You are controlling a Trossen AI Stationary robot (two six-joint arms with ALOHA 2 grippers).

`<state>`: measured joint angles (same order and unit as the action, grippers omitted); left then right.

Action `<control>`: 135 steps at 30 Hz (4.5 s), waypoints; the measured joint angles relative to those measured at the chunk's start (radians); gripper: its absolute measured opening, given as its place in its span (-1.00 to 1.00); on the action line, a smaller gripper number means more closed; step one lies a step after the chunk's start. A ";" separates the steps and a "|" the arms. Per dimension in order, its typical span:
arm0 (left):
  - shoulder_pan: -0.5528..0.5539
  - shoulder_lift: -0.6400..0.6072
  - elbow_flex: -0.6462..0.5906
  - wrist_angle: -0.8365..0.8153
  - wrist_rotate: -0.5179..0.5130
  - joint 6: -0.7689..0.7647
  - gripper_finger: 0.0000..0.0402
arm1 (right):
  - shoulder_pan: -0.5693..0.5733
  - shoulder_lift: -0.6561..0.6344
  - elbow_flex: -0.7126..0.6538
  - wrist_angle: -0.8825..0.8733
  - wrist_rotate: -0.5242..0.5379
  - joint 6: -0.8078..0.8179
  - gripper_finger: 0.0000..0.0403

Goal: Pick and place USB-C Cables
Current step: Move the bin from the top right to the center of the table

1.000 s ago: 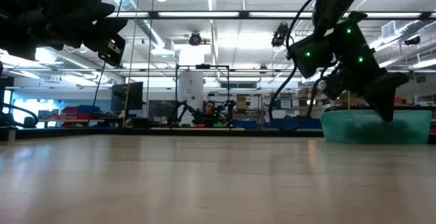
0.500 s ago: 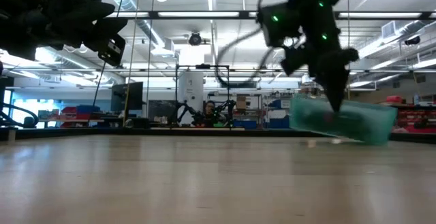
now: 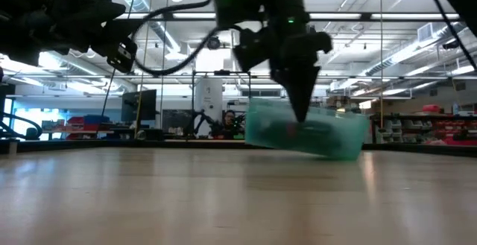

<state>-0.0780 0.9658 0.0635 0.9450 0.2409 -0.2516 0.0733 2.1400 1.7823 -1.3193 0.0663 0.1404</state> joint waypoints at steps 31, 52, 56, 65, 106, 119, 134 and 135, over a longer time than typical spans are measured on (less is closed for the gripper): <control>0.000 0.000 0.000 -0.003 0.000 0.000 -0.41 | -0.007 0.248 0.377 -0.063 -0.086 0.012 -0.98; 0.000 0.000 0.000 -0.004 0.000 0.000 -0.41 | 0.004 0.248 0.377 -0.058 -0.059 -0.058 -0.97; 0.000 0.000 0.000 -0.004 0.000 0.000 -0.41 | 0.004 0.248 0.377 -0.058 -0.058 -0.059 -0.96; 0.000 0.000 0.000 -0.005 0.000 0.001 -0.41 | 0.006 0.248 0.376 -0.061 -0.045 -0.102 -0.90; 0.000 0.000 0.000 -0.009 0.000 0.000 -0.41 | 0.011 0.248 0.376 -0.049 -0.036 -0.028 -0.88; 0.000 0.000 0.000 -0.009 0.000 -0.001 -0.41 | 0.009 0.248 0.376 -0.028 -0.050 -0.005 -0.88; 0.000 0.000 0.000 -0.010 0.000 -0.001 -0.41 | 0.010 0.244 0.376 -0.036 -0.051 -0.065 -0.84; 0.000 0.000 0.000 -0.011 0.000 -0.001 -0.41 | 0.010 0.241 0.376 -0.035 -0.049 -0.065 -0.81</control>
<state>-0.0776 0.9661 0.0635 0.9342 0.2409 -0.2523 0.0834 2.3813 2.1582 -1.3548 0.0175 0.0757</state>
